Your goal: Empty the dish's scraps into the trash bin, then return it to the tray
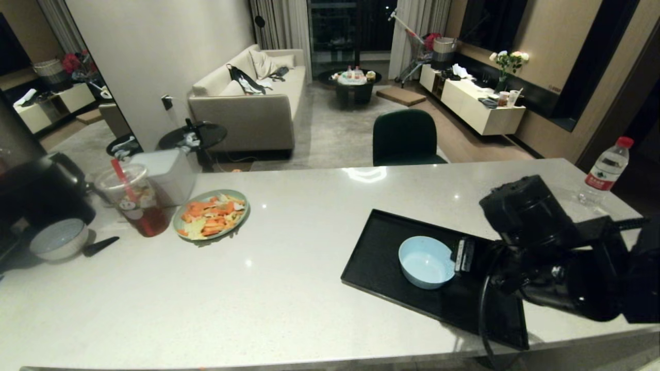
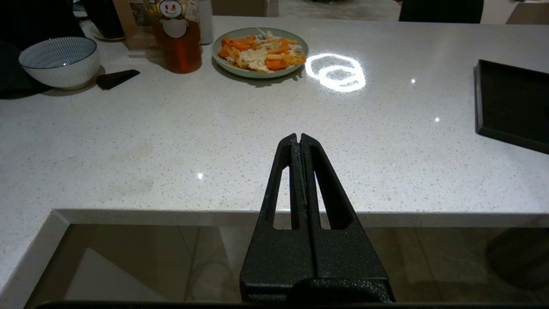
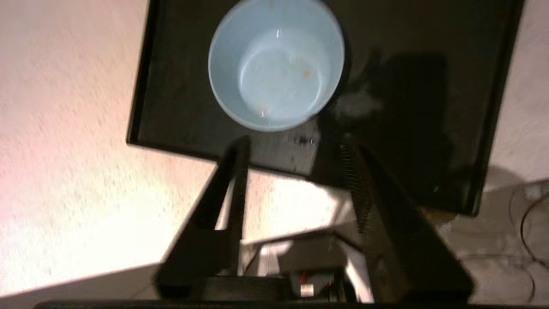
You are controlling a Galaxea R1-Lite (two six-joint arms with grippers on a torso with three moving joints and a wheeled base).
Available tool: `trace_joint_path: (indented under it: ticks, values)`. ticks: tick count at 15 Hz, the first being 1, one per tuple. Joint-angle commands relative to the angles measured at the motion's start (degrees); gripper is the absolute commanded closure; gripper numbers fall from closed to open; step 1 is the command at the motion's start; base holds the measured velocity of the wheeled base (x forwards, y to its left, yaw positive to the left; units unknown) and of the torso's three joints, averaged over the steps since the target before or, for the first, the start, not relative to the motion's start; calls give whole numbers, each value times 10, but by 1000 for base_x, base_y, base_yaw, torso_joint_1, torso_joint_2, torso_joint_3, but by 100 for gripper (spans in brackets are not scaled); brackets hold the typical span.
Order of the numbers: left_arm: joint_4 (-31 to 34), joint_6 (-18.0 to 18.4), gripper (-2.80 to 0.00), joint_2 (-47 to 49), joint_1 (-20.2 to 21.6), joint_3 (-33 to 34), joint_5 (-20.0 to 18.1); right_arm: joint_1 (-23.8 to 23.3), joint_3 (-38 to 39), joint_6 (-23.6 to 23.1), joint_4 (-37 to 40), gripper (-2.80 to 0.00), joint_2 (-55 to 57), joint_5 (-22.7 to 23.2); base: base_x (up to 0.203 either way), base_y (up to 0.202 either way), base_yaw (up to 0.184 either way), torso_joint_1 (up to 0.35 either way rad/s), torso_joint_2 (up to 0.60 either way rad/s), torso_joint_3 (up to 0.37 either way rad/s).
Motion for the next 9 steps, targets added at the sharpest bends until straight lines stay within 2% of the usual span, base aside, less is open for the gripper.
trace_joint_path:
  ticks: [1, 2, 4, 9]
  values:
    - [0, 0, 0, 1, 0, 0, 0, -3, 29, -2, -38, 0, -45, -16, 0, 0, 0, 0, 0, 0]
    - [0, 0, 0, 1, 0, 0, 0, -14, 48, -7, -64, 0, -67, -20, 0, 0, 0, 0, 0, 0]
    - [0, 0, 0, 1, 0, 0, 0, -70, 108, -38, -110, 0, -122, -23, 0, 0, 0, 0, 0, 0]
    - [0, 0, 0, 1, 0, 0, 0, -200, 336, -132, -290, 0, -262, -28, 0, 0, 0, 0, 0, 0]
